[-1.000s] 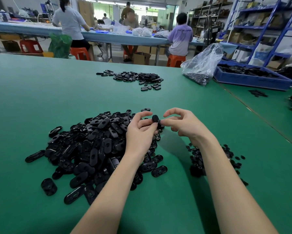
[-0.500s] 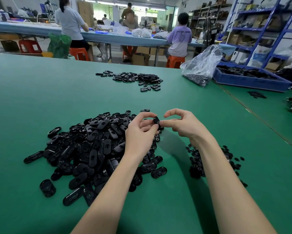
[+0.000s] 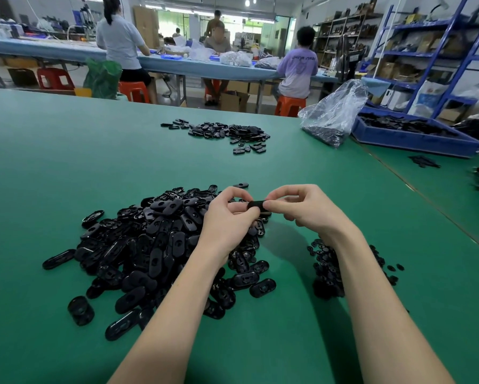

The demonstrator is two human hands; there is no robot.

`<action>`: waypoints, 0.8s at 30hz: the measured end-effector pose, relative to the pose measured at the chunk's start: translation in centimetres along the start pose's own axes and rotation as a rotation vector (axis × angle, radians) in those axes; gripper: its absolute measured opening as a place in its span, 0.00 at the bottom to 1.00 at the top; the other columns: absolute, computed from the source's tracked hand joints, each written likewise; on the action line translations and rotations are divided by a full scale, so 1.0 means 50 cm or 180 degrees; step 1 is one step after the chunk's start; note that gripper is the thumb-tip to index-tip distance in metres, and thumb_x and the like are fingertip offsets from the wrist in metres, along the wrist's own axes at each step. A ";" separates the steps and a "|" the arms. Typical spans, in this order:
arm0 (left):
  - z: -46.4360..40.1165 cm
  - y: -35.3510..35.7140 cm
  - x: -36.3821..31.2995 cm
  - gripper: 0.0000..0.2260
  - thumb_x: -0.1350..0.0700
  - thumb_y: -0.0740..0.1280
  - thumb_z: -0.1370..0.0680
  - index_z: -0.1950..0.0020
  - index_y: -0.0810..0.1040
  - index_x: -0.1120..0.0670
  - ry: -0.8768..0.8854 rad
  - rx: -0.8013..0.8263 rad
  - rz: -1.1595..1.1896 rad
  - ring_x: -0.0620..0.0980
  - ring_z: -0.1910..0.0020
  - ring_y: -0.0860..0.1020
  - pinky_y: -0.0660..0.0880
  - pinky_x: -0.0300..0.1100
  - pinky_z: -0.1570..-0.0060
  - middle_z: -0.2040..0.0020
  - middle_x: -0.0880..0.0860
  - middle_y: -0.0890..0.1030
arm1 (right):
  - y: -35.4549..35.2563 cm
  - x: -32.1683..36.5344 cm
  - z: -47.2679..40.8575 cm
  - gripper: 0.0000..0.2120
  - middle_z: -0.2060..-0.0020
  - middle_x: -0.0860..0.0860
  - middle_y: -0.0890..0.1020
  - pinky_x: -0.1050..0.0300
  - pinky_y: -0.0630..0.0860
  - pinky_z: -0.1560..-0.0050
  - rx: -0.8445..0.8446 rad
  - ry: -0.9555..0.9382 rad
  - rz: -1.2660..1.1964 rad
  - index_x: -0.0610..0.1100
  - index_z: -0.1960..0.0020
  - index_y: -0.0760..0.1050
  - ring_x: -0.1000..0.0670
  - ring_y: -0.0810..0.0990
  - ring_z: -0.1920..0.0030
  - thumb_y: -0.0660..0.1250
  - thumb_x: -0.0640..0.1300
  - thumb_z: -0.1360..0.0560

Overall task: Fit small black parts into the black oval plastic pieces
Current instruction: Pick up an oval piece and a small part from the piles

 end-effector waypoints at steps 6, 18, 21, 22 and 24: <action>-0.003 -0.004 -0.001 0.06 0.54 0.75 0.29 0.56 0.81 0.45 0.0111 -0.0112 -0.0260 0.53 0.59 0.85 0.80 0.48 0.54 0.60 0.48 0.87 | 0.012 0.005 -0.007 0.03 0.70 0.56 0.80 0.66 0.70 0.64 -0.0117 -0.0129 0.0140 0.46 0.57 0.84 0.58 0.76 0.69 0.78 0.43 0.27; -0.009 -0.007 0.007 0.06 0.58 0.75 0.27 0.55 0.82 0.48 0.0133 -0.0288 -0.0281 0.45 0.60 0.84 0.75 0.37 0.60 0.58 0.49 0.85 | 0.017 -0.004 -0.013 0.04 0.67 0.56 0.83 0.65 0.70 0.64 -0.0247 -0.0337 0.0300 0.48 0.58 0.83 0.59 0.75 0.70 0.77 0.44 0.27; -0.009 -0.006 0.007 0.06 0.57 0.76 0.27 0.55 0.83 0.48 0.0107 -0.0262 -0.0194 0.48 0.60 0.85 0.75 0.38 0.59 0.57 0.51 0.86 | 0.014 -0.003 -0.011 0.04 0.66 0.55 0.84 0.67 0.70 0.65 -0.0231 -0.0383 0.0256 0.48 0.58 0.83 0.59 0.76 0.69 0.77 0.44 0.27; -0.009 -0.006 0.008 0.06 0.57 0.76 0.27 0.55 0.83 0.48 0.0107 -0.0270 -0.0197 0.47 0.60 0.85 0.75 0.38 0.59 0.57 0.51 0.86 | 0.014 -0.003 -0.011 0.04 0.66 0.55 0.84 0.67 0.70 0.66 -0.0236 -0.0386 0.0259 0.48 0.58 0.83 0.58 0.76 0.69 0.77 0.44 0.26; -0.008 -0.006 0.008 0.06 0.57 0.77 0.27 0.55 0.83 0.48 0.0115 -0.0293 -0.0234 0.47 0.61 0.84 0.75 0.38 0.60 0.58 0.50 0.85 | 0.016 -0.004 -0.010 0.05 0.67 0.56 0.83 0.68 0.70 0.66 -0.0259 -0.0391 0.0284 0.48 0.59 0.83 0.59 0.77 0.69 0.77 0.43 0.26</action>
Point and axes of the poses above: each hand's wrist, its own z-axis away from the middle knuckle, its own y-axis out of the palm, x = y × z, the point moved 5 cm from there along -z, towards the middle knuckle
